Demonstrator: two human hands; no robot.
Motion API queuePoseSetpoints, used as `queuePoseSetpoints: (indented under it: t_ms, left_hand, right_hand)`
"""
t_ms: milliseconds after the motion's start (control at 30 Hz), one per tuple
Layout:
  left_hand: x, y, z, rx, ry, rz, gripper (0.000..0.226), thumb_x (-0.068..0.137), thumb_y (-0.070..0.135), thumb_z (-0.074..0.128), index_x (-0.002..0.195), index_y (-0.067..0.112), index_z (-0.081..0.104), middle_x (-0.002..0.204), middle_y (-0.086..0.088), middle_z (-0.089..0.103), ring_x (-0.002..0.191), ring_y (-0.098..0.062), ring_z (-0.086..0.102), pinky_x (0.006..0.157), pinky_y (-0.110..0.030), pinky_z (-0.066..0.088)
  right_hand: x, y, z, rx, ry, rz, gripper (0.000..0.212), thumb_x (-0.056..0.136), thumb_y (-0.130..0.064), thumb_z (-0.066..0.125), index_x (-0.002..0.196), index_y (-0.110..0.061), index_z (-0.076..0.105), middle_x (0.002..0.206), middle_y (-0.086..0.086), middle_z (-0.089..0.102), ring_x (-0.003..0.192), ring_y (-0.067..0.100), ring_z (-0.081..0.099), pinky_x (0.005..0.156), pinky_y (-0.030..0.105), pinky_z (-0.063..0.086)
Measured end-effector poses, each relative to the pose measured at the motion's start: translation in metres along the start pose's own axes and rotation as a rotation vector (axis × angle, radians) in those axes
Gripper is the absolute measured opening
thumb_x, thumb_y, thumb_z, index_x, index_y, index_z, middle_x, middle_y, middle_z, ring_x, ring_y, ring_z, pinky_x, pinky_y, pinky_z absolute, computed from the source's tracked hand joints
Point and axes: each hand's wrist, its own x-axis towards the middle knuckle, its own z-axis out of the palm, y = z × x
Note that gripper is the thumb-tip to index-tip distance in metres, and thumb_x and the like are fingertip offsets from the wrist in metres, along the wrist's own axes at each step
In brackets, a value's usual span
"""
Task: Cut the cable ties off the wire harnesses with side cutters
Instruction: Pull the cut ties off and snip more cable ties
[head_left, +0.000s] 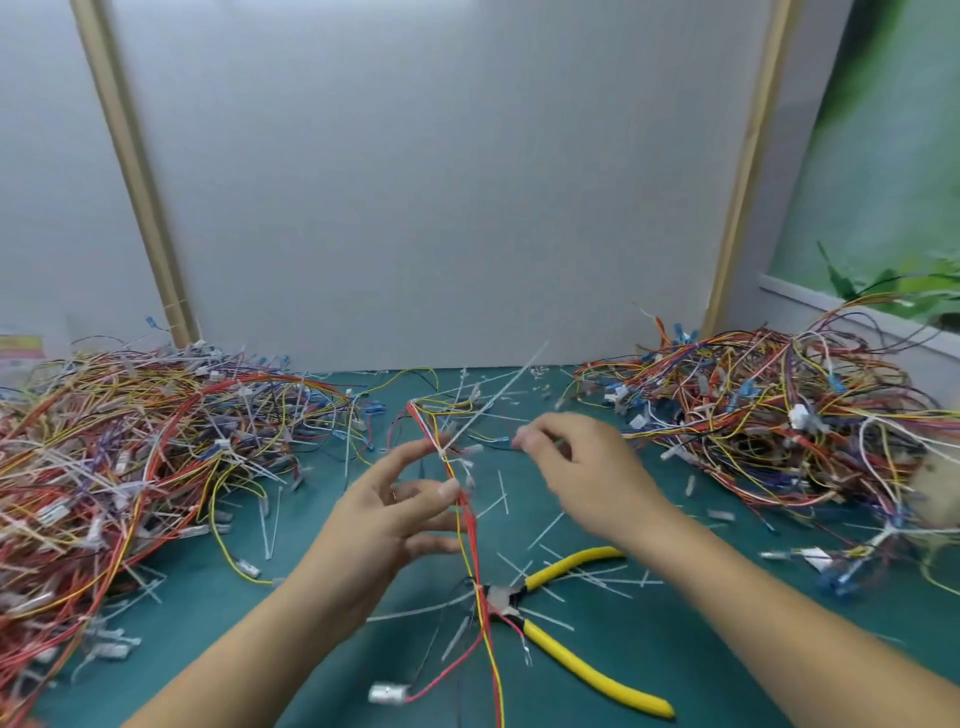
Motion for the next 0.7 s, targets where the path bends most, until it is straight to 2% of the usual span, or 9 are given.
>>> queuePoseSetpoints:
  t_ms: [100,200,300,433,500,567,633,700]
  left_hand:
    - [0.012,0.001,0.013,0.061,0.011,0.021,0.045,0.082,0.003,0.07,0.125,0.009,0.057,0.082,-0.017,0.07,0.067,-0.026,0.07,0.056,-0.028,0.058]
    - [0.02,-0.002,0.023,0.102,0.011,0.03,0.042,0.087,-0.005,0.066,0.126,0.002,0.054,0.075,-0.016,0.066,0.059,-0.023,0.067,0.055,-0.027,0.057]
    - [0.023,-0.007,0.022,0.107,0.006,0.06,0.042,0.086,-0.006,0.066,0.126,0.004,0.056,0.076,-0.016,0.066,0.063,-0.023,0.065,0.057,-0.028,0.056]
    - [0.02,-0.014,0.015,0.128,0.011,0.095,0.043,0.08,0.005,0.071,0.122,0.008,0.061,0.08,-0.016,0.07,0.069,-0.016,0.067,0.055,-0.024,0.054]
    - [0.021,-0.009,0.01,0.139,-0.043,0.064,0.035,0.078,0.022,0.07,0.111,0.011,0.07,0.085,-0.018,0.071,0.068,-0.018,0.067,0.054,-0.025,0.054]
    - [0.022,-0.001,0.007,0.107,-0.168,-0.019,0.034,0.082,0.035,0.06,0.098,0.01,0.077,0.087,-0.019,0.068,0.068,-0.022,0.068,0.054,-0.029,0.055]
    - [0.022,0.003,0.004,0.019,-0.312,-0.169,0.048,0.087,0.047,0.052,0.097,0.007,0.077,0.091,-0.021,0.069,0.071,-0.03,0.07,0.057,-0.036,0.058]
    - [0.019,0.0,0.0,-0.11,-0.51,-0.257,0.068,0.095,0.06,0.043,0.11,-0.001,0.069,0.097,-0.025,0.068,0.08,-0.037,0.07,0.065,-0.04,0.059]
  right_hand:
    - [-0.025,-0.016,0.017,0.118,-0.152,0.055,0.045,0.091,-0.056,0.05,0.077,-0.016,0.065,0.058,-0.009,0.058,0.052,0.003,0.05,0.053,0.026,0.039]
    - [-0.028,-0.018,0.028,0.228,-0.201,0.198,0.036,0.092,-0.042,0.061,0.078,-0.009,0.064,0.058,0.001,0.062,0.05,0.012,0.062,0.046,0.023,0.044]
    - [-0.029,-0.016,0.025,0.348,-0.319,0.308,0.035,0.095,-0.032,0.062,0.081,0.0,0.062,0.067,0.018,0.067,0.051,0.026,0.066,0.039,0.023,0.044]
    - [-0.045,-0.024,0.018,0.593,-0.618,0.357,0.019,0.099,-0.015,0.055,0.082,-0.006,0.057,0.06,0.009,0.062,0.044,0.016,0.063,0.037,0.021,0.045]
    - [-0.046,-0.034,0.007,0.759,-0.636,0.375,0.018,0.099,-0.014,0.055,0.082,-0.008,0.058,0.06,0.007,0.063,0.046,0.015,0.065,0.038,0.019,0.046]
    - [-0.039,-0.045,-0.008,0.994,-0.599,0.384,0.018,0.096,-0.015,0.058,0.08,-0.009,0.063,0.06,0.005,0.065,0.045,0.013,0.065,0.038,0.017,0.047]
    - [-0.025,-0.053,-0.021,1.197,-0.5,0.379,0.017,0.087,-0.016,0.061,0.073,-0.012,0.071,0.06,0.005,0.065,0.043,0.01,0.061,0.038,0.017,0.047]
    - [-0.006,-0.053,-0.023,1.23,-0.377,0.366,0.019,0.087,-0.016,0.062,0.072,-0.012,0.073,0.062,0.006,0.065,0.045,0.012,0.061,0.04,0.018,0.049]
